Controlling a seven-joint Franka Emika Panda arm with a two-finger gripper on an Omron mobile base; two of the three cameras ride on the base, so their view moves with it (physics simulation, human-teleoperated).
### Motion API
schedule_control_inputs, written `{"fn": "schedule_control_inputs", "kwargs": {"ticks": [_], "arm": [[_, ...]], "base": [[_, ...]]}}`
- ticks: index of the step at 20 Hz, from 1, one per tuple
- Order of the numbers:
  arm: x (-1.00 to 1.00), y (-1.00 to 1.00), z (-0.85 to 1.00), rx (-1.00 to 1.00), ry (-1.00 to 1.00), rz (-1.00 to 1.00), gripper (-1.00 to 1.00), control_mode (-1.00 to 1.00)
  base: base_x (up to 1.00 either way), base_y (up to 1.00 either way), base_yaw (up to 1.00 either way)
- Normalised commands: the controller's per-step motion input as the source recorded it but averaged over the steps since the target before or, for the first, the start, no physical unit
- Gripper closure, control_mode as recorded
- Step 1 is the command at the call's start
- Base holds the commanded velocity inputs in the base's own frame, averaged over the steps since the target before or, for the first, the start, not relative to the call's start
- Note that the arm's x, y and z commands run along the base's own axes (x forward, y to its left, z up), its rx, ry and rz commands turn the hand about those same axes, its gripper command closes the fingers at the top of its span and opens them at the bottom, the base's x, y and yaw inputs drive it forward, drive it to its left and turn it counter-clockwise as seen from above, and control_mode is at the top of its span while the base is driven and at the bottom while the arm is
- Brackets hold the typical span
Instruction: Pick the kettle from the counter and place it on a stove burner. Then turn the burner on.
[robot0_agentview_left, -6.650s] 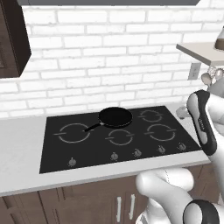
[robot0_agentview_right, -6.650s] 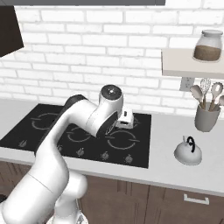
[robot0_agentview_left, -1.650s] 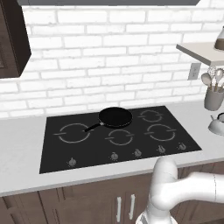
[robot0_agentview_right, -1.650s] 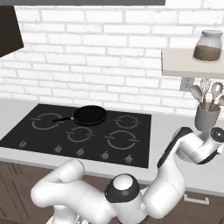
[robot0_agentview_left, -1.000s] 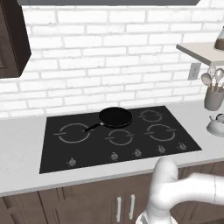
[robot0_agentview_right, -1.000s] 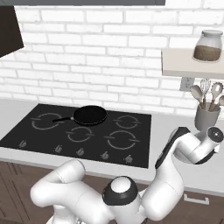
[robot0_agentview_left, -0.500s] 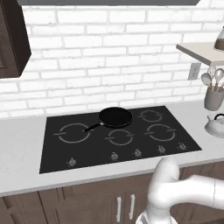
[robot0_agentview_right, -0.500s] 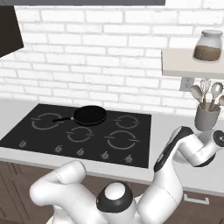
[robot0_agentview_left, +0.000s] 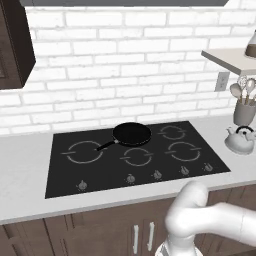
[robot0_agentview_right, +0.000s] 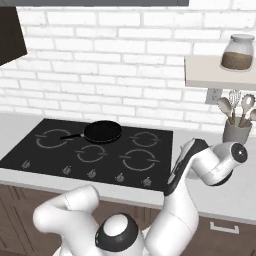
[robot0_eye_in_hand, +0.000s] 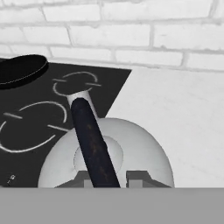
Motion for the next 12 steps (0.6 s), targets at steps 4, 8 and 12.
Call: {"fn": "schedule_control_inputs", "kwargs": {"ticks": [4, 8, 12], "arm": [[0.0, 0.83, 0.18, -0.08, -0.12, 0.08, 1.0, -1.0], [0.0, 0.82, 0.18, -0.08, -0.11, 0.08, 1.0, -1.0], [-0.02, 0.78, 0.27, -0.08, -0.07, 0.06, 1.0, -1.0]], "base": [[0.0, 0.0, 0.0], [0.0, 0.0, 0.0], [0.0, 0.0, 0.0]]}}
